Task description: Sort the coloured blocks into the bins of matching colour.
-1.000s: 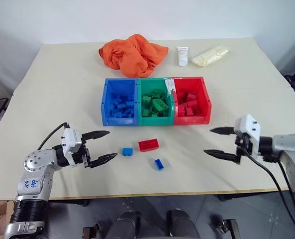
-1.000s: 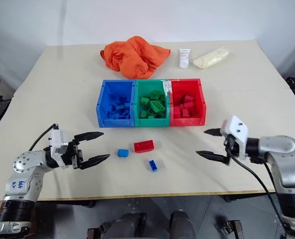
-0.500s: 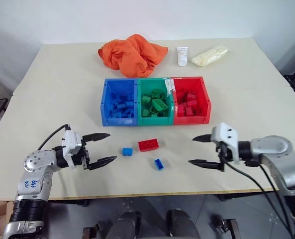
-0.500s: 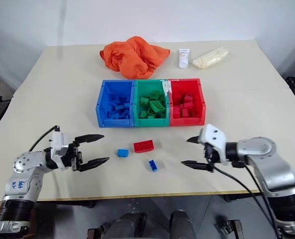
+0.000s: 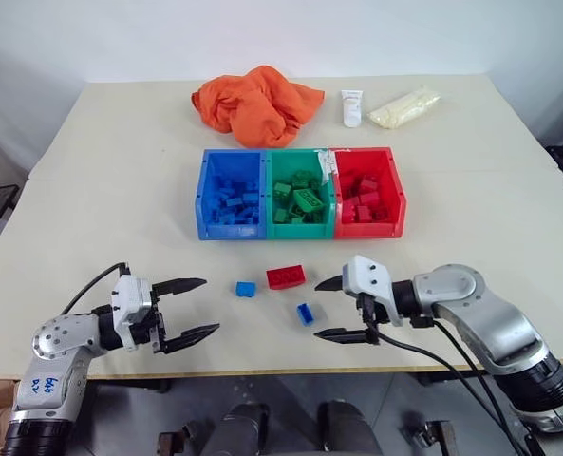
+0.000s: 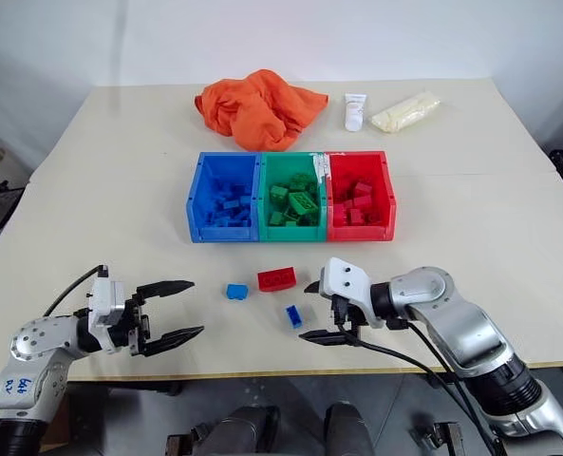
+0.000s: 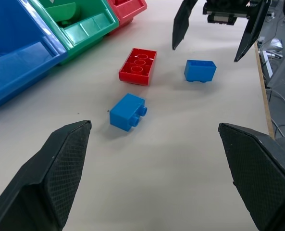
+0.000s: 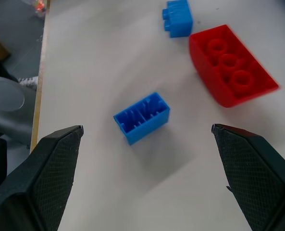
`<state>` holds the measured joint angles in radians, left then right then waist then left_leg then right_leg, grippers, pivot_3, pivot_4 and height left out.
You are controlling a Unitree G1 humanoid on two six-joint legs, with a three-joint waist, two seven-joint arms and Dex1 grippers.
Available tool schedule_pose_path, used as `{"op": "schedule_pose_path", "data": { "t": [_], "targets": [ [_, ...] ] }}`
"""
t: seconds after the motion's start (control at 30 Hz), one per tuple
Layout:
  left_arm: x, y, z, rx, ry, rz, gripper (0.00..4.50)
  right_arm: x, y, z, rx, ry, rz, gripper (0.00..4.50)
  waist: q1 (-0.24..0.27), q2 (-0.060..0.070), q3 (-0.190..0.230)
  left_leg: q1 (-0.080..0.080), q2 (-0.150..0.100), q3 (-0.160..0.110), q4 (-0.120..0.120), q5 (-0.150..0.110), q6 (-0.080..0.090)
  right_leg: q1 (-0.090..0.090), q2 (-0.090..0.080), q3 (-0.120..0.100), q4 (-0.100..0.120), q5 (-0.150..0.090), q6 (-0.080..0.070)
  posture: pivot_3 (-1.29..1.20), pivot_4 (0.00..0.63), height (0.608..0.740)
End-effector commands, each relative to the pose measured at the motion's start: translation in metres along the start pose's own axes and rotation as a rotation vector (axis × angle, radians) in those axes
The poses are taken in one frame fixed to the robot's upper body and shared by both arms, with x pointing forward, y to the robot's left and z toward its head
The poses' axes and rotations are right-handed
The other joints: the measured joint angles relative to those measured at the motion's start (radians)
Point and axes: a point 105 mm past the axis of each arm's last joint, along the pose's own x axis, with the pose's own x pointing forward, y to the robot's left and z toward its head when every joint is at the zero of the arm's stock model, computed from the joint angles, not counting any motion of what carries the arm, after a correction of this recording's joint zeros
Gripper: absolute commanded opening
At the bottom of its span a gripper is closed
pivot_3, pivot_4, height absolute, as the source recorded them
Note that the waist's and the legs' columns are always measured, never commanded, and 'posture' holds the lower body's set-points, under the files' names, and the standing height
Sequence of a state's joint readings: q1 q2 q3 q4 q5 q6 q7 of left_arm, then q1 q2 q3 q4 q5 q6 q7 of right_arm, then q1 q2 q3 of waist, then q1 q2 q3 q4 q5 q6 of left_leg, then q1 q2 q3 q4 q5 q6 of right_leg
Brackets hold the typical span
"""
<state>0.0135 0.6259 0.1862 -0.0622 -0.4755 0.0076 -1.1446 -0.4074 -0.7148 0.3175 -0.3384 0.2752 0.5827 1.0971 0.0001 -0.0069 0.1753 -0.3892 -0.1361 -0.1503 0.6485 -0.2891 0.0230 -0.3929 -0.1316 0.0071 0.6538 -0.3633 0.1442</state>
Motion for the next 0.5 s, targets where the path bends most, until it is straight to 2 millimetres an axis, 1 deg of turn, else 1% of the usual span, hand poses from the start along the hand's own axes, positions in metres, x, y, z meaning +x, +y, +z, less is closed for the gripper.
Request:
{"op": "schedule_pose_path", "data": {
  "t": [0.03,0.1,0.27,0.37,0.5],
  "targets": [
    [0.003,-0.003,0.009,0.019,-0.038,0.004,4.5,0.012,-0.002,0.001,-0.055,-0.005,0.034,4.48,-0.002,0.0,0.0,0.0,0.0,0.0,0.0,0.0,0.0,0.0,0.0,0.0,0.0,0.0,0.0,0.0,0.15,0.74],
    [0.004,-0.002,0.01,0.021,-0.039,0.006,4.5,0.021,-0.005,-0.002,-0.077,-0.001,0.051,4.48,-0.004,0.0,0.0,0.0,0.0,0.001,0.0,0.0,0.0,0.0,0.0,0.0,0.0,0.0,0.0,0.0,0.15,0.74],
    [0.006,-0.001,0.012,0.027,-0.041,0.013,4.5,0.029,-0.008,-0.003,-0.095,-0.014,0.066,4.48,-0.003,0.0,0.0,0.0,0.0,0.0,0.0,0.0,0.0,0.0,0.0,0.0,0.0,0.0,0.0,0.0,0.15,0.74],
    [0.006,-0.001,0.013,0.03,-0.045,0.017,4.5,0.028,-0.006,-0.007,-0.106,-0.01,0.077,3.89,-0.002,0.0,0.0,0.0,0.0,0.0,0.0,0.0,0.0,0.0,0.0,0.0,0.0,0.0,0.0,0.0,0.15,0.74],
    [0.006,-0.003,0.012,0.029,-0.045,0.02,4.5,0.024,-0.004,-0.007,-0.112,-0.024,0.066,2.55,-0.002,0.0,0.0,0.0,0.0,0.0,0.0,0.0,0.0,0.0,0.0,0.0,0.0,0.0,0.0,0.0,0.15,0.74]
  ]
}}
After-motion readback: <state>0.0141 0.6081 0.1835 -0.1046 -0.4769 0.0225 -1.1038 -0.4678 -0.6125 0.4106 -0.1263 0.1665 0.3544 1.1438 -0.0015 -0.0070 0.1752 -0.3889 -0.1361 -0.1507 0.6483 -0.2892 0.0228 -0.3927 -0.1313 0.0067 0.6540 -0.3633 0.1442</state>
